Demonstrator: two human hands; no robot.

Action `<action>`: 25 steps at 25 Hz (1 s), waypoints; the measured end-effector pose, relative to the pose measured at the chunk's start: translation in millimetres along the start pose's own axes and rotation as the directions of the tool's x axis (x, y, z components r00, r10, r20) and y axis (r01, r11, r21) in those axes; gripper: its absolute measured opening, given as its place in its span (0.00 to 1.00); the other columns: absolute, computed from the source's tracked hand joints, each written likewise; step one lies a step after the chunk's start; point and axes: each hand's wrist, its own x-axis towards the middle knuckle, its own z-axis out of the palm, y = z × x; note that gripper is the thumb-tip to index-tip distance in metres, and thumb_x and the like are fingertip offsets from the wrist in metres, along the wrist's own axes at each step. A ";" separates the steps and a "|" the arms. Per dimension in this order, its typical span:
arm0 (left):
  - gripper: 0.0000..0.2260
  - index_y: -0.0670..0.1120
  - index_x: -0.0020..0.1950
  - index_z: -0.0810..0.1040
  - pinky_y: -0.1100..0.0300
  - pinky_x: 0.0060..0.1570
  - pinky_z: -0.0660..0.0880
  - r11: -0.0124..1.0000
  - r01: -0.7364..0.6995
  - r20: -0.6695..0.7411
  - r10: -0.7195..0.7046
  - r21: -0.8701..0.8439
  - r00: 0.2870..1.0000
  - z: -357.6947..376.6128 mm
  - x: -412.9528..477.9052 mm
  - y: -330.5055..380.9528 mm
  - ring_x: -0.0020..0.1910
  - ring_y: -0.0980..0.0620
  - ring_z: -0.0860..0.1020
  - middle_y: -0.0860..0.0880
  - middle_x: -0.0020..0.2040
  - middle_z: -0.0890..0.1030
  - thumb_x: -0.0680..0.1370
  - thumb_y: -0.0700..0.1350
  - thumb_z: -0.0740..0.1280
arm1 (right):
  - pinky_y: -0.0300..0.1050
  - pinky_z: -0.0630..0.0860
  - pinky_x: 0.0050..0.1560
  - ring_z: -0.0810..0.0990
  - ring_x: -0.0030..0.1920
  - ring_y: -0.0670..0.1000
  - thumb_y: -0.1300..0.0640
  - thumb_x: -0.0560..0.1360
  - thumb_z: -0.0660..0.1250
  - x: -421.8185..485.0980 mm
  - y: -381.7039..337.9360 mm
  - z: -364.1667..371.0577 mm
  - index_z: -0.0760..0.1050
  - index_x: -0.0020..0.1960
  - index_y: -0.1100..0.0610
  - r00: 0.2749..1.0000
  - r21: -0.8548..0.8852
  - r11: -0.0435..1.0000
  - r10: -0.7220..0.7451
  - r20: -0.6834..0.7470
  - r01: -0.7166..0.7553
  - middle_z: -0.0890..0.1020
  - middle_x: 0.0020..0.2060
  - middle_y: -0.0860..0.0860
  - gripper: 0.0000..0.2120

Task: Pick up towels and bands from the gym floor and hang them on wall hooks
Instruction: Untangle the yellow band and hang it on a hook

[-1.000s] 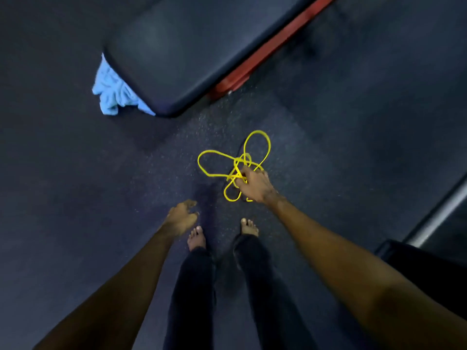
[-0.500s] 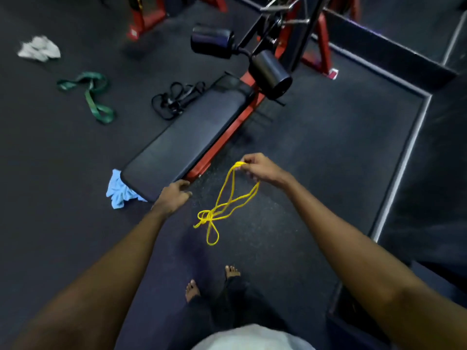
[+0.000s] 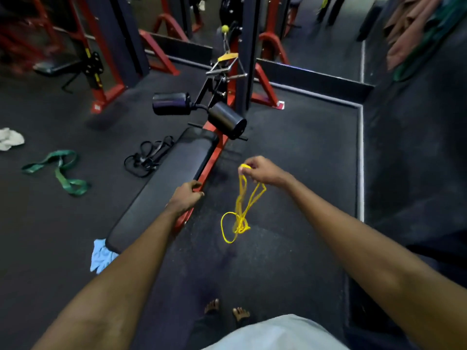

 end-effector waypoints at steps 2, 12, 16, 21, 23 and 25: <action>0.19 0.45 0.67 0.76 0.60 0.59 0.70 0.998 -0.058 0.011 0.058 -0.019 0.998 -8.8 12.5 13.7 0.63 0.49 0.77 0.47 0.64 0.79 0.76 0.43 0.68 | 0.42 0.73 0.34 0.76 0.27 0.48 0.51 0.78 0.65 2.0 -1.6 -16.6 0.80 0.42 0.54 0.992 0.141 0.989 0.061 -0.115 -0.044 0.77 0.28 0.47 0.10; 0.14 0.45 0.61 0.80 0.62 0.55 0.72 0.952 -0.282 0.118 0.295 -0.116 0.948 -7.1 95.3 99.8 0.55 0.54 0.78 0.49 0.57 0.82 0.75 0.41 0.70 | 0.38 0.74 0.29 0.77 0.25 0.45 0.50 0.79 0.67 -4.7 13.1 -82.7 0.81 0.47 0.63 0.934 0.273 0.959 0.162 -0.319 -0.073 0.78 0.28 0.48 0.15; 0.07 0.47 0.51 0.80 0.63 0.40 0.71 0.900 -0.262 0.325 0.378 -0.349 0.867 36.4 122.0 183.2 0.36 0.60 0.78 0.49 0.45 0.82 0.77 0.37 0.68 | 0.45 0.80 0.33 0.74 0.27 0.48 0.50 0.77 0.69 -5.2 39.1 -128.1 0.82 0.43 0.57 0.825 0.441 0.895 0.295 -0.481 -0.063 0.71 0.26 0.49 0.11; 0.10 0.45 0.56 0.78 0.63 0.39 0.69 0.859 -0.177 0.467 0.421 -0.480 0.777 86.3 161.8 279.8 0.39 0.55 0.78 0.49 0.47 0.82 0.77 0.36 0.66 | 0.45 0.80 0.33 0.74 0.24 0.48 0.55 0.77 0.70 17.6 81.3 -178.6 0.82 0.45 0.60 0.767 0.595 0.804 0.396 -0.505 -0.024 0.71 0.28 0.56 0.08; 0.08 0.46 0.53 0.79 0.62 0.40 0.70 0.855 -0.162 0.478 0.421 -0.493 0.771 98.5 183.8 313.0 0.40 0.54 0.79 0.49 0.47 0.83 0.77 0.36 0.66 | 0.46 0.78 0.34 0.74 0.25 0.48 0.56 0.76 0.71 28.2 101.2 -205.0 0.83 0.46 0.60 0.737 0.623 0.782 0.422 -0.528 -0.002 0.75 0.31 0.58 0.08; 0.08 0.47 0.54 0.79 0.64 0.39 0.69 0.860 -0.166 0.491 0.423 -0.483 0.762 102.5 203.2 344.7 0.41 0.55 0.80 0.50 0.47 0.83 0.77 0.37 0.66 | 0.41 0.79 0.31 0.72 0.27 0.47 0.57 0.75 0.72 35.9 115.7 -231.2 0.83 0.49 0.65 0.707 0.674 0.738 0.462 -0.536 0.029 0.74 0.35 0.58 0.10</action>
